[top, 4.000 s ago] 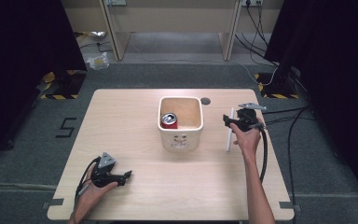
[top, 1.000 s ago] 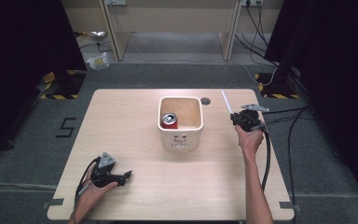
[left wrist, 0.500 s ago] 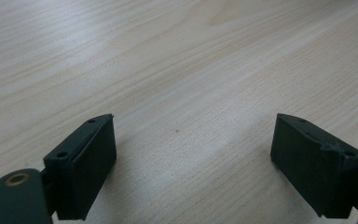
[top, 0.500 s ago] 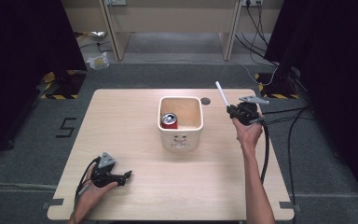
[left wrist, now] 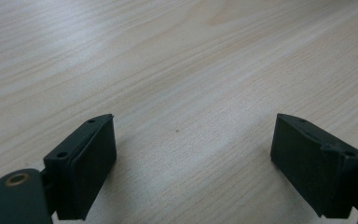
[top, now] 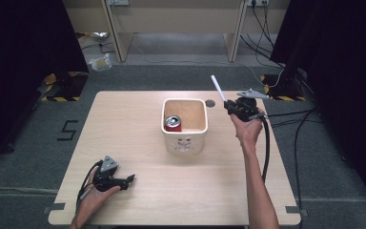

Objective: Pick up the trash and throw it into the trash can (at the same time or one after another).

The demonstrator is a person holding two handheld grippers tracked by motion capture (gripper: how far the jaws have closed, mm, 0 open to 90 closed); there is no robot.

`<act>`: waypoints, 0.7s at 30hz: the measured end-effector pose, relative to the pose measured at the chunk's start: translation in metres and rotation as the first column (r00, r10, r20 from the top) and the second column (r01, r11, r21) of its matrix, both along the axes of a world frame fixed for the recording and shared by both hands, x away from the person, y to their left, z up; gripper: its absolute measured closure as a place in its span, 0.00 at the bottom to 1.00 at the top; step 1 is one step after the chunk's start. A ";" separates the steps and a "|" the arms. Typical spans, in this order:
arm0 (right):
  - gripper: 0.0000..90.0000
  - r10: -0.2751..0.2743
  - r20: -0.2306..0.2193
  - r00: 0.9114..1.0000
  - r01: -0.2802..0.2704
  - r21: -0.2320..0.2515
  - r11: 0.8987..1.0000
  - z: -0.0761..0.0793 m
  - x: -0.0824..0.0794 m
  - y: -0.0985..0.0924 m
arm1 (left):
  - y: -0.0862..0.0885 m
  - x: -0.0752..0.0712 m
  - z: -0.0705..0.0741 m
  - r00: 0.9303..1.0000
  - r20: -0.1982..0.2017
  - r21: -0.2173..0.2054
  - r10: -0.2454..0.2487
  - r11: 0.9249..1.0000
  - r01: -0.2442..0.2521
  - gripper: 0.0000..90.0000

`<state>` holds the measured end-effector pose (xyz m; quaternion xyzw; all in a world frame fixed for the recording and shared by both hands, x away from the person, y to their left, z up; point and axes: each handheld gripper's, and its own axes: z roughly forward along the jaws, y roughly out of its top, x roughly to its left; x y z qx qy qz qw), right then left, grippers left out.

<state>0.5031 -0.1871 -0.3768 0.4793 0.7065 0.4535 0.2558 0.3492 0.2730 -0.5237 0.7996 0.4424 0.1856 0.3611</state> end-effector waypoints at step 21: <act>0.88 0.135 0.032 0.990 -0.136 0.016 0.991 0.028 0.006 0.061 | 0.000 0.000 0.000 1.000 -0.002 0.000 0.000 1.000 0.000 0.15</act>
